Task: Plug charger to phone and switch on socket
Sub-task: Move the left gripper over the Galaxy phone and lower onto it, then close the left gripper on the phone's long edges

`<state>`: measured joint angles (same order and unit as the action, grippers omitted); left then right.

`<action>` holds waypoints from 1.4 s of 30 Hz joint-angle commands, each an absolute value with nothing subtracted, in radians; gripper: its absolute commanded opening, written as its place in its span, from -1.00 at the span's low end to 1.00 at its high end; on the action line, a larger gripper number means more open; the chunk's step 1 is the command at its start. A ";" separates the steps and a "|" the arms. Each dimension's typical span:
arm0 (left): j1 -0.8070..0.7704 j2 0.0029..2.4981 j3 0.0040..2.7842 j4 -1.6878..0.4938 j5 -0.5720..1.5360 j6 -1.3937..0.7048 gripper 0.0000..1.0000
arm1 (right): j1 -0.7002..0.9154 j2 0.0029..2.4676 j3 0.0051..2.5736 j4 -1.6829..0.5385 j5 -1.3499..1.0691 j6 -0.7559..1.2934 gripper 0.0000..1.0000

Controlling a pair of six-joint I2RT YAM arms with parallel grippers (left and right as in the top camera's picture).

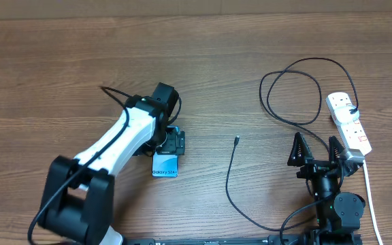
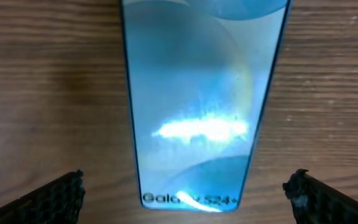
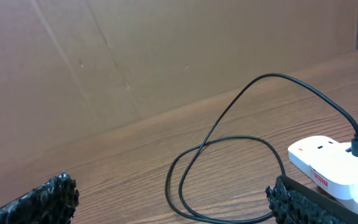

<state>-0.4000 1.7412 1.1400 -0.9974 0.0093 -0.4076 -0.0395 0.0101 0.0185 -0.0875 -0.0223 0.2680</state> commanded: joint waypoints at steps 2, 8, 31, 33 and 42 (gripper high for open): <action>-0.406 1.803 1.158 -0.958 -0.008 -0.339 1.00 | -0.041 0.003 0.008 -0.082 -0.027 0.264 1.00; -0.406 1.853 1.158 -0.926 -0.008 -0.348 1.00 | -0.041 0.003 0.008 -0.082 -0.027 0.264 1.00; -0.406 1.876 1.158 -0.936 -0.007 -0.427 1.00 | -0.041 0.003 0.008 -0.082 -0.027 0.264 0.99; -0.407 1.876 1.158 -0.941 -0.006 -0.428 0.99 | -0.041 0.003 0.008 -0.082 -0.027 0.264 1.00; -0.408 1.876 1.158 -0.942 0.000 -0.427 0.80 | -0.041 0.003 0.008 -0.082 -0.027 0.264 1.00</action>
<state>-0.4000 1.8576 1.1400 -0.9398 0.0063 -0.4168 -0.0395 0.0101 0.0185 -0.0875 -0.0227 0.2687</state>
